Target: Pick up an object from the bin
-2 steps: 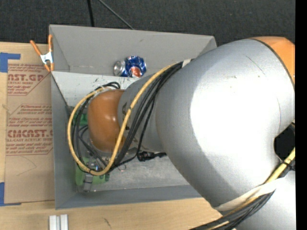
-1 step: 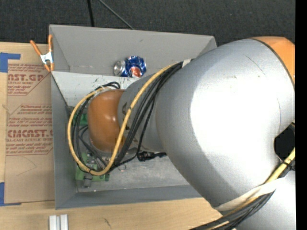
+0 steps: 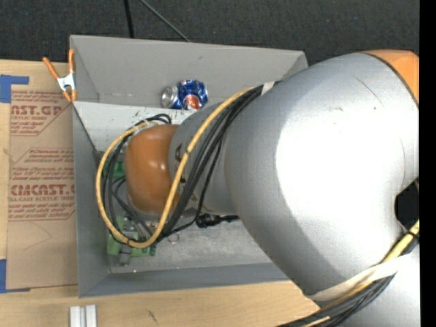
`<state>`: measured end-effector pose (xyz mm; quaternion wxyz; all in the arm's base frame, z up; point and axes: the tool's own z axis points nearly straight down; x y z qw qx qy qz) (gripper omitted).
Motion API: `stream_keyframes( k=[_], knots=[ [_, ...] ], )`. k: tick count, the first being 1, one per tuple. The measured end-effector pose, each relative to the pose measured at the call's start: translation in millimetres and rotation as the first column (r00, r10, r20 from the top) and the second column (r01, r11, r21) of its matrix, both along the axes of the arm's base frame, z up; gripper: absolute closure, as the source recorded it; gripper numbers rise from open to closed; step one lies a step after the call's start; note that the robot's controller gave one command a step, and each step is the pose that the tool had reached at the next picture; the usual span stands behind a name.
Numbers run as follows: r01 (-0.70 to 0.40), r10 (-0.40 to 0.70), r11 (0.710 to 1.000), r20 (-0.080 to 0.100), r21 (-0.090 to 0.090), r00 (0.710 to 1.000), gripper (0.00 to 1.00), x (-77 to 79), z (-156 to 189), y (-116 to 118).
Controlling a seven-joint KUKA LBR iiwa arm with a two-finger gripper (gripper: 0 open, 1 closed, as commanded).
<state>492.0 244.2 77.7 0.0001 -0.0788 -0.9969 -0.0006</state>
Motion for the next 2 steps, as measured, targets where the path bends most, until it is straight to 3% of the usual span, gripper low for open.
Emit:
stream_keyframes(
  k=[1, 2],
  knots=[
    [-0.002, 0.002, 1.0, 0.006, 0.003, 1.0, 1.0, 1.1, 74.6, 1.5],
    [-0.004, 0.004, 1.0, 0.005, 0.002, 1.0, 1.0, 2.0, 122.8, 2.9]
  ],
)
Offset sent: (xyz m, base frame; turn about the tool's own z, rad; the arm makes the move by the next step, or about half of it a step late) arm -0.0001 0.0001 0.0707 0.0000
